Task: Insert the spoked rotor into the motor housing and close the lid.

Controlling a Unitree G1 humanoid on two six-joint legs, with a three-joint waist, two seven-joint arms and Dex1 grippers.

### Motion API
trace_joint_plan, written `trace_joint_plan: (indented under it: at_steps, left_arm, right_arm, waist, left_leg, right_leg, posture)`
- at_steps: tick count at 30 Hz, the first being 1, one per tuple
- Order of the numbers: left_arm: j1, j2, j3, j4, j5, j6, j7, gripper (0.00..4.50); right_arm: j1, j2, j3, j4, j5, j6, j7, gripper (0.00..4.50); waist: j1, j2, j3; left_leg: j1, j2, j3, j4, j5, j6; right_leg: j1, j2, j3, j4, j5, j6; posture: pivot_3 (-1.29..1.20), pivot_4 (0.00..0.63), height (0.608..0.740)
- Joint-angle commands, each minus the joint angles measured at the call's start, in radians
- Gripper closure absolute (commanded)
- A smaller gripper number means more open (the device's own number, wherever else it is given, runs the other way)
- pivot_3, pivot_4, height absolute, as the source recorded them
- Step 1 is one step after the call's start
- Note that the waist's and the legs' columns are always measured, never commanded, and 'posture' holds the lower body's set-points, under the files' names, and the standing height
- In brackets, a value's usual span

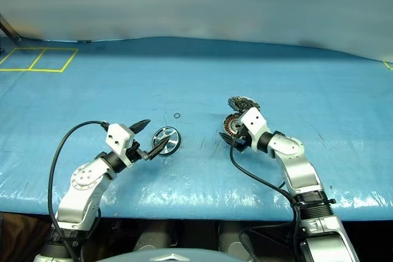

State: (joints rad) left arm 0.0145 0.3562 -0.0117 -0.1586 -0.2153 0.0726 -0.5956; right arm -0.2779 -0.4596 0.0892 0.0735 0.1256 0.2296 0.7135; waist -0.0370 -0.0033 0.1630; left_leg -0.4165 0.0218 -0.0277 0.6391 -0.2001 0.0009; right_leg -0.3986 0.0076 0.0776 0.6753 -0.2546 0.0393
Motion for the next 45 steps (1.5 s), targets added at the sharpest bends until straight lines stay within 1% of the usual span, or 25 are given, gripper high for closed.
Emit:
trace_joint_plan:
  at_steps: [1, 23, 24, 25, 26, 27, 28, 30, 34, 37, 45]
  left_arm:
    - [-0.011, 0.000, 0.001, -0.008, 0.000, -0.018, 0.001, 0.00]
    - [-0.011, 0.000, 0.001, -0.012, 0.001, -0.019, 0.002, 0.00]
    - [-0.011, 0.000, 0.002, -0.012, 0.001, -0.019, 0.002, 0.00]
    - [-0.010, 0.001, 0.002, -0.013, 0.001, -0.019, 0.002, 0.00]
    - [-0.008, 0.001, 0.003, -0.015, 0.000, -0.019, 0.002, 0.00]
    - [-0.006, 0.001, 0.003, -0.016, 0.000, -0.018, 0.002, 0.00]
    - [-0.005, 0.002, 0.004, -0.016, 0.000, -0.018, 0.003, 0.00]
    - [-0.005, 0.002, 0.005, -0.016, 0.000, -0.018, 0.003, 0.00]
    - [-0.006, 0.004, 0.006, -0.016, 0.000, -0.019, 0.003, 0.00]
    - [-0.008, 0.004, 0.004, -0.015, 0.000, -0.018, 0.002, 0.00]
    - [-0.015, 0.006, 0.004, -0.013, 0.000, -0.016, 0.001, 0.00]
  right_arm:
    - [-0.011, 0.000, -0.012, -0.024, 0.005, -0.008, -0.005, 0.04]
    - [-0.024, -0.002, -0.009, -0.008, 0.002, -0.010, 0.000, 0.04]
    - [-0.025, -0.002, -0.009, -0.007, 0.001, -0.009, -0.001, 0.04]
    - [-0.026, -0.001, -0.008, -0.007, 0.002, -0.009, -0.001, 0.04]
    - [-0.026, 0.000, -0.008, -0.006, 0.002, -0.012, -0.002, 0.04]
    - [-0.026, 0.000, -0.007, -0.004, 0.002, -0.014, -0.002, 0.04]
    - [-0.026, 0.000, -0.006, -0.004, 0.001, -0.015, -0.002, 0.04]
    - [-0.026, 0.000, -0.004, -0.003, 0.002, -0.017, -0.001, 0.04]
    - [-0.024, -0.004, -0.003, -0.014, 0.007, -0.014, 0.009, 0.04]
    - [-0.021, -0.034, 0.018, -0.044, -0.008, -0.003, 0.039, 0.04]
    - [-0.055, -0.158, 0.101, -0.153, -0.073, 0.055, 0.144, 0.04]
  waist:
    - [0.000, 0.000, 0.000]
    - [-0.001, -0.001, 0.000]
    - [0.004, -0.003, 0.000]
    - [0.006, -0.005, 0.000]
    - [0.008, -0.008, -0.001]
    - [0.003, -0.008, 0.000]
    - [-0.004, -0.010, 0.001]
    - [-0.014, -0.012, 0.002]
    - [-0.016, -0.012, 0.002]
    - [-0.016, -0.012, 0.002]
    - [-0.017, -0.013, 0.002]
  left_leg:
    - [0.000, 0.000, 0.000, 0.000, 0.000, 0.000]
    - [0.000, 0.000, 0.001, -0.001, 0.000, 0.000]
    - [0.001, 0.003, 0.006, 0.000, 0.000, 0.000]
    - [0.001, 0.008, 0.019, 0.000, -0.002, 0.001]
    - [0.001, 0.010, 0.028, -0.002, -0.003, 0.001]
    - [0.000, 0.013, 0.040, -0.003, -0.005, 0.003]
    - [0.000, 0.007, 0.040, -0.003, -0.005, 0.003]
    - [0.001, 0.007, 0.040, -0.003, -0.006, 0.005]
    - [0.000, 0.006, 0.040, -0.002, -0.008, 0.008]
    - [0.000, 0.006, 0.040, -0.001, -0.009, 0.010]
    - [-0.001, 0.006, 0.040, 0.002, -0.010, 0.011]
  right_leg:
    - [0.000, 0.000, 0.000, 0.000, 0.000, 0.000]
    - [0.000, 0.000, 0.001, 0.000, 0.000, 0.000]
    - [-0.007, 0.002, 0.004, 0.000, 0.000, 0.000]
    - [-0.014, 0.004, 0.014, 0.002, 0.001, 0.001]
    - [-0.016, 0.007, 0.024, 0.004, 0.003, 0.002]
    - [-0.021, 0.011, 0.034, 0.004, 0.006, 0.003]
    - [-0.020, 0.010, 0.035, 0.002, 0.007, 0.005]
    - [-0.018, 0.009, 0.035, 0.000, 0.009, 0.007]
    - [-0.017, 0.004, 0.035, -0.002, 0.009, 0.013]
    - [-0.016, 0.003, 0.035, -0.004, 0.009, 0.013]
    - [-0.014, 0.002, 0.035, -0.007, 0.011, 0.015]
  posture:
    - [0.00, 0.150, 0.740]
    - [0.00, 0.150, 0.740]
    - [0.00, 0.150, 0.740]
    - [0.00, 0.150, 0.740]
    - [0.00, 0.150, 0.740]
    - [0.00, 0.150, 0.740]
    - [0.00, 0.150, 0.740]
    - [0.00, 0.150, 0.740]
    - [0.00, 0.150, 0.740]
    - [0.00, 0.150, 0.740]
    - [0.00, 0.150, 0.740]
